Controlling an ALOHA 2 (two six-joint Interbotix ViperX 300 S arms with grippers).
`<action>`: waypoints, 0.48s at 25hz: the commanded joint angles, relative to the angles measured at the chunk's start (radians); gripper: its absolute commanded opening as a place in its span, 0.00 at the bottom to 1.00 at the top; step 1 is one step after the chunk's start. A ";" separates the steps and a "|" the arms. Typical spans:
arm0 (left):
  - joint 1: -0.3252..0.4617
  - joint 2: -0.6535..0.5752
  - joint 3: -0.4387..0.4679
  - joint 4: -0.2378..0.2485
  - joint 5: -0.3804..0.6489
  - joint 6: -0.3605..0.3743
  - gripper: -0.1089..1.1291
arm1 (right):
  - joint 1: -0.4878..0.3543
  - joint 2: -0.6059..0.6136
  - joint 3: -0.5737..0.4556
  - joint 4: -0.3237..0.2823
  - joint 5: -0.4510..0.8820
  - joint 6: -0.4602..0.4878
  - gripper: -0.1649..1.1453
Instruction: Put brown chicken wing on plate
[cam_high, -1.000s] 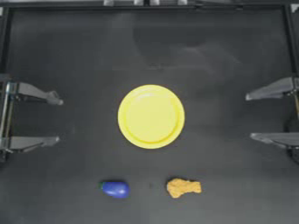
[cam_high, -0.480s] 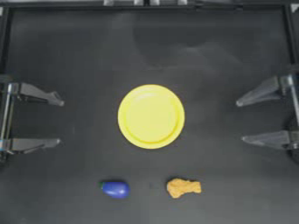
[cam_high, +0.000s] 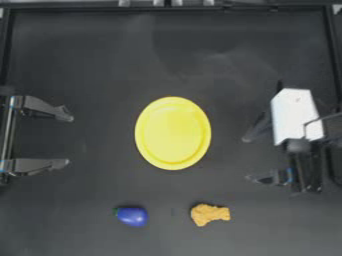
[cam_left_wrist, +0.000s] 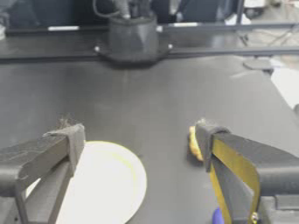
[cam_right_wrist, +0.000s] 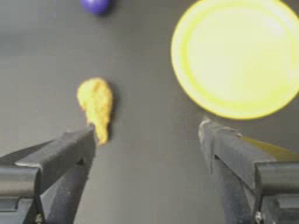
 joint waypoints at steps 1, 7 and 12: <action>0.009 0.009 -0.026 0.000 0.000 -0.003 0.92 | 0.057 0.051 -0.066 -0.071 0.043 0.077 0.88; 0.009 0.009 -0.026 -0.002 0.000 -0.003 0.92 | 0.123 0.172 -0.135 -0.107 0.110 0.170 0.88; 0.008 0.006 -0.026 -0.003 0.003 -0.003 0.92 | 0.147 0.273 -0.195 -0.104 0.156 0.198 0.88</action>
